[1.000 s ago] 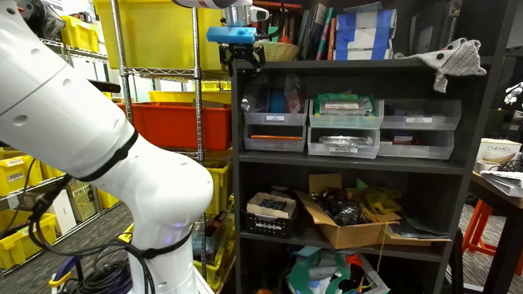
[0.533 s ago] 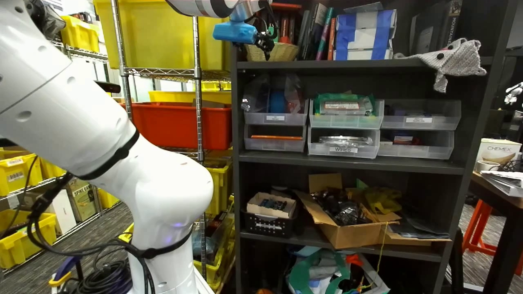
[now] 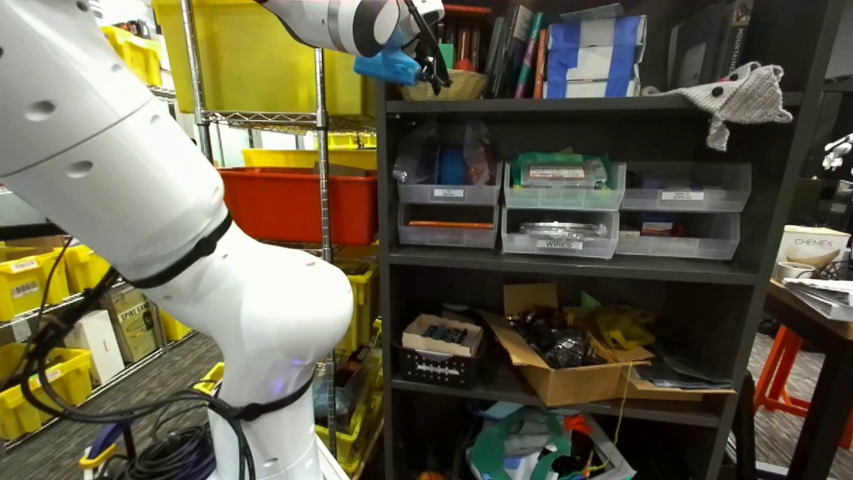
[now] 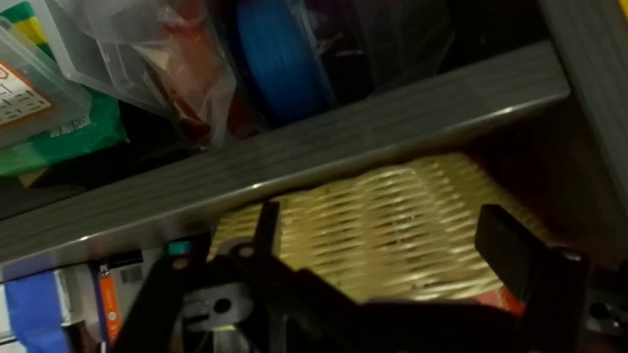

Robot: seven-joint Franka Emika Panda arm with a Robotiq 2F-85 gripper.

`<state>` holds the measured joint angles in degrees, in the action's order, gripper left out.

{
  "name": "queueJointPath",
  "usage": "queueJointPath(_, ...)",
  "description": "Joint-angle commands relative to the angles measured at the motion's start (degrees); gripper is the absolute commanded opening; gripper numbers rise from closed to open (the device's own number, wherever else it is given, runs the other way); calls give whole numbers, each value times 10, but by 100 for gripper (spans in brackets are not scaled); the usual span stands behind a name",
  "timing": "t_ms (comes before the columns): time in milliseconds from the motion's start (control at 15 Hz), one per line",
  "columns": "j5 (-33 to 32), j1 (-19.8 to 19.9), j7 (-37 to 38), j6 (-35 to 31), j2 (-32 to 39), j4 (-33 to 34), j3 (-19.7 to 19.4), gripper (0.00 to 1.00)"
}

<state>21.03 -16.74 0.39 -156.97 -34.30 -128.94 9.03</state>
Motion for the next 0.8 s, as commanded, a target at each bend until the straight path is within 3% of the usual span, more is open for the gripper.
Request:
queueJointPath(0,53,-86,-23,-70,8,3,-49,100)
queueJointPath(67,1,-10,30,-45,3,-1,-7,100)
queueJointPath(133,5,-24,24,-48,4,-1,-13,100)
queueJointPath(733,0,-20,28,-48,5,-2,-12,100)
